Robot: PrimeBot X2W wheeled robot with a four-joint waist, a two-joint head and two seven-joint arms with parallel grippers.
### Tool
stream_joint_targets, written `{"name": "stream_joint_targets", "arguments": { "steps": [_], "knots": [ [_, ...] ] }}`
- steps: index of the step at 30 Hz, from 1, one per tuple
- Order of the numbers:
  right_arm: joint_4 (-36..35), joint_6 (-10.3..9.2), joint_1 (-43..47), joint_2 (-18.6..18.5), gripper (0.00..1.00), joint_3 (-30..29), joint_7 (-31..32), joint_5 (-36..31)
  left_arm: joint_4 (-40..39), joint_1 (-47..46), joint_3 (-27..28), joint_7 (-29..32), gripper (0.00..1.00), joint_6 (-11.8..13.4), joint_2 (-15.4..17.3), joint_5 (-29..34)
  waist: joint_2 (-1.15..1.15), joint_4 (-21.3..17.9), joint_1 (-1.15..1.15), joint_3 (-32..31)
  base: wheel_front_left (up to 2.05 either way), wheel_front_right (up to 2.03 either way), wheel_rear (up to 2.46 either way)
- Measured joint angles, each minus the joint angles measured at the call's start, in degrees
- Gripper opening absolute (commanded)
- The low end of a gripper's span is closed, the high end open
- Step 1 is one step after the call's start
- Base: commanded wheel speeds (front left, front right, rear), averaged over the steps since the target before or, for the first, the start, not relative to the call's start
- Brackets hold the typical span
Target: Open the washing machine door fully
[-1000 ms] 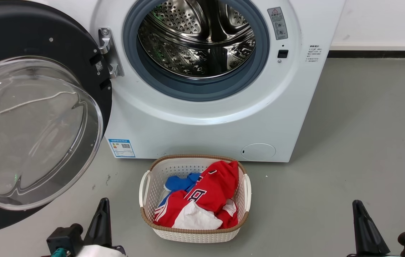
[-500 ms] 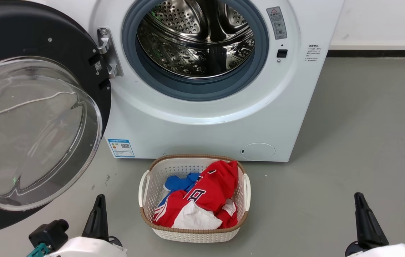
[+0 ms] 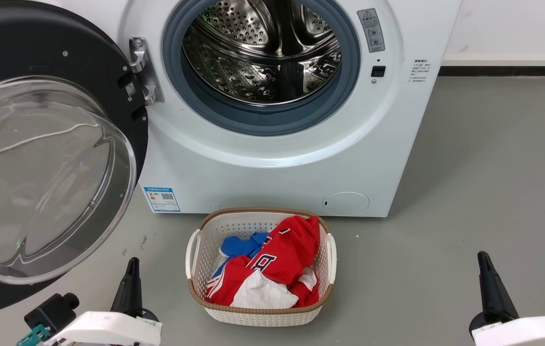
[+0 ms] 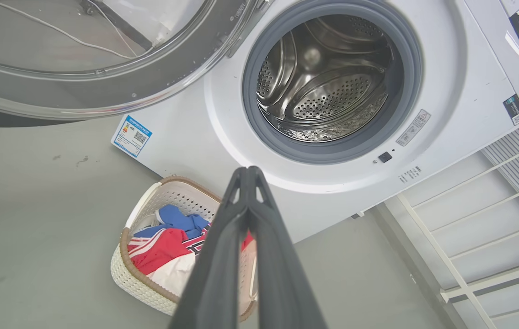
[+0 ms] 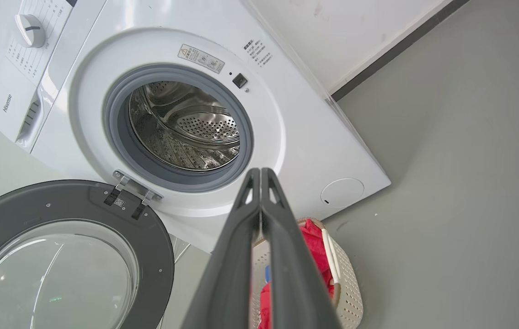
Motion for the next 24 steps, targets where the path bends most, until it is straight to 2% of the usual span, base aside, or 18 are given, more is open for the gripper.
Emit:
{"name": "stream_joint_targets", "arguments": {
  "steps": [24],
  "knots": [
    [2.6, 0.00, -3.5, -0.3, 0.00, -0.4, 3.9, 17.3, 1.1, -2.2, 1.2, 4.1, 0.00, -0.8, 0.0, -17.3, 0.00, -0.2, 0.00, 0.1, 0.00, 0.00, 0.00]
  ]
}}
